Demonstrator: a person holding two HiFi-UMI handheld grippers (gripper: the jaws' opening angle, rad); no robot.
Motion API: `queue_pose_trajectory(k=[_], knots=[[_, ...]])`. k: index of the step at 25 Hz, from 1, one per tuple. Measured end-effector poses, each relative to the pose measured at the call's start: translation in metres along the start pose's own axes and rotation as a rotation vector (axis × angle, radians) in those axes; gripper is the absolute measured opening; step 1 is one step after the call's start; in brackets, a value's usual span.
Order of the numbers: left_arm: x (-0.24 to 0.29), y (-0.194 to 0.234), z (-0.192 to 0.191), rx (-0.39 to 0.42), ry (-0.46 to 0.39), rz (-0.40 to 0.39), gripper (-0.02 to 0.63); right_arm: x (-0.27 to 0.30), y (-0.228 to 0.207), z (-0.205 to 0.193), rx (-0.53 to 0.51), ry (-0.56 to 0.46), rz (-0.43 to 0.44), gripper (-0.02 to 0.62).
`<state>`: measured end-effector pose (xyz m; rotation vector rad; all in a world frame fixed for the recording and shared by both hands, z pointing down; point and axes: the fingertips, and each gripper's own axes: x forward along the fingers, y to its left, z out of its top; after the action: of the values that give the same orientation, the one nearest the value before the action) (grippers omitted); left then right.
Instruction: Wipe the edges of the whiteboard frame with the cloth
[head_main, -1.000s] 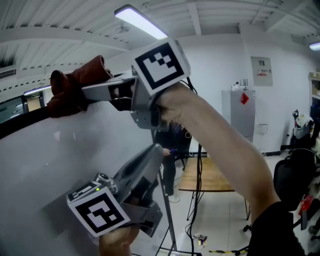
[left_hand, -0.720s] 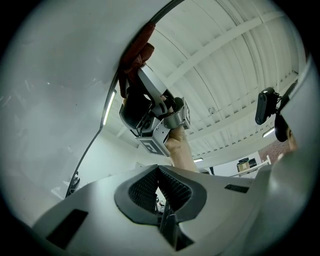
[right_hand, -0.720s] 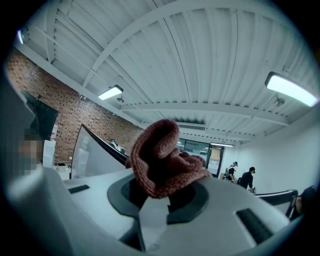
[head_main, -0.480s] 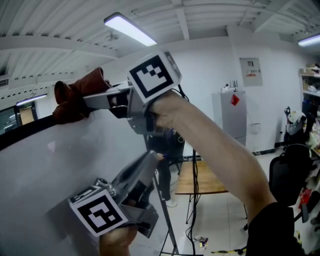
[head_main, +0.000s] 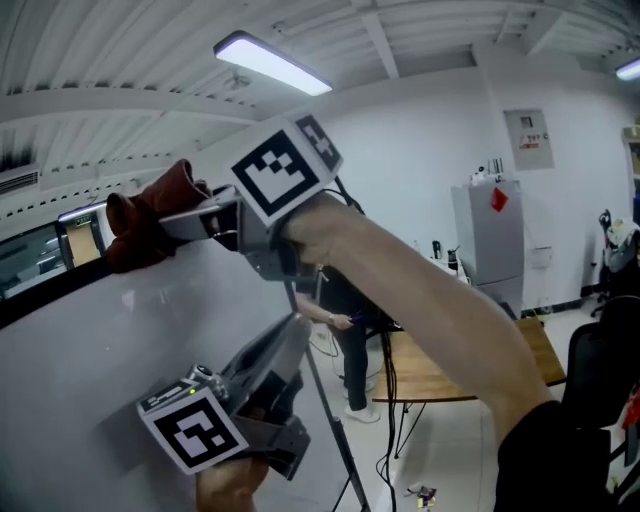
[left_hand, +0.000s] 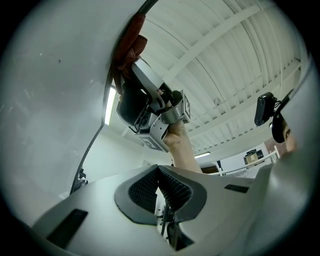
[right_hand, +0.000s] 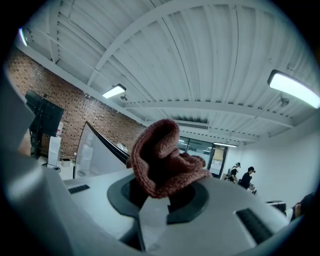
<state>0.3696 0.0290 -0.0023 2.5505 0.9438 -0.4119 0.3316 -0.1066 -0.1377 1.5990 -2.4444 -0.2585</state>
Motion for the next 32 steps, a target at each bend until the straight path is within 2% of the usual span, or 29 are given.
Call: queue_pose_trajectory(k=[2, 12, 22, 26, 32], knots=[[0.005, 0.011, 0.001, 0.006, -0.008, 0.024, -0.003, 0.001, -0.010, 0.000, -0.033, 0.010, 0.008, 0.078], [0.008, 0.055, -0.004, -0.012, -0.018, 0.122, -0.003, 0.009, -0.060, -0.011, 0.044, -0.017, 0.015, 0.078], [0.001, 0.069, -0.008, 0.009, -0.006, 0.188, -0.003, 0.015, -0.071, -0.014, 0.070, -0.068, 0.048, 0.078], [0.000, 0.079, -0.007, -0.027, -0.001, 0.166, -0.003, 0.017, -0.080, -0.016, 0.071, -0.075, 0.034, 0.078], [0.001, 0.101, 0.005, -0.053, -0.007, 0.073, -0.003, 0.028, -0.099, -0.019, 0.061, -0.049, -0.019, 0.078]])
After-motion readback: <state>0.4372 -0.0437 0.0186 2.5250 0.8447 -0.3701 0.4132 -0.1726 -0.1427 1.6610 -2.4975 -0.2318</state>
